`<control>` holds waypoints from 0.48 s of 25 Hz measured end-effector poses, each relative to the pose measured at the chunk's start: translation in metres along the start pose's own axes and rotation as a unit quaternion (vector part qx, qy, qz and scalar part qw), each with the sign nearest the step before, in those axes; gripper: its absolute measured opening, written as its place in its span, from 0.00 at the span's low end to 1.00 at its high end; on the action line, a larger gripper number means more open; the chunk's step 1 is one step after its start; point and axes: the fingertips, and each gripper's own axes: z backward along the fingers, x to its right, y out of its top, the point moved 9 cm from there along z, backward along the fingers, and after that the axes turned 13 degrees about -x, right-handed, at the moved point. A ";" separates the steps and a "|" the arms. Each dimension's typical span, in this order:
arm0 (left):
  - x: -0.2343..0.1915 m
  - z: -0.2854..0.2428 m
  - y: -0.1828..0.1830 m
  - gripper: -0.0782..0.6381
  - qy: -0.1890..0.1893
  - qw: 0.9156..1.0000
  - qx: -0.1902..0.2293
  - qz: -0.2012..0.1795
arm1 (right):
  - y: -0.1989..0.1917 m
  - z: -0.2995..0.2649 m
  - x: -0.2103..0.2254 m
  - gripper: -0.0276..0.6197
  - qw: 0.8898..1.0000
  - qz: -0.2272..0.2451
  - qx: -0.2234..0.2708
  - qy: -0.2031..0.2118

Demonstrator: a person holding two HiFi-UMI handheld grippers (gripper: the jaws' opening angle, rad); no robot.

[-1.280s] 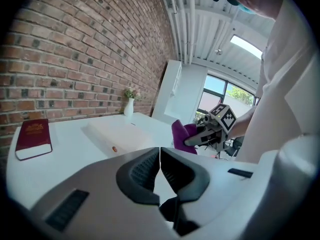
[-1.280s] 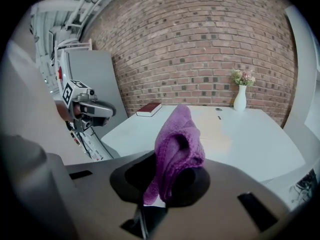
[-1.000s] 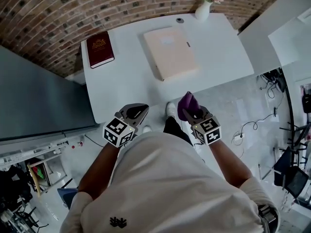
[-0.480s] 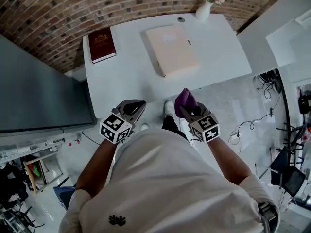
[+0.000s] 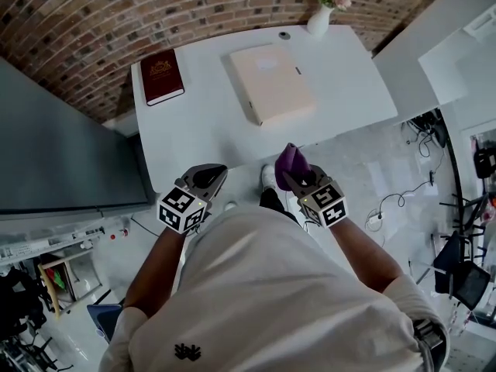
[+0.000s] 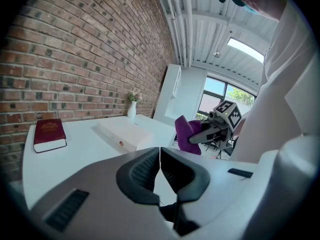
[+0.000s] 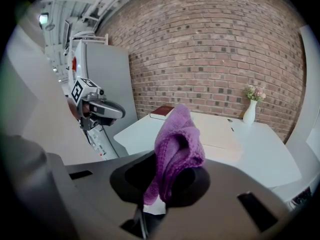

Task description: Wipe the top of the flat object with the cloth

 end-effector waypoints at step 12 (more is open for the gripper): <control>0.005 0.006 -0.012 0.14 -0.004 1.000 -0.006 -0.006 | -0.005 0.004 -0.018 0.16 1.000 -0.007 0.000 0.000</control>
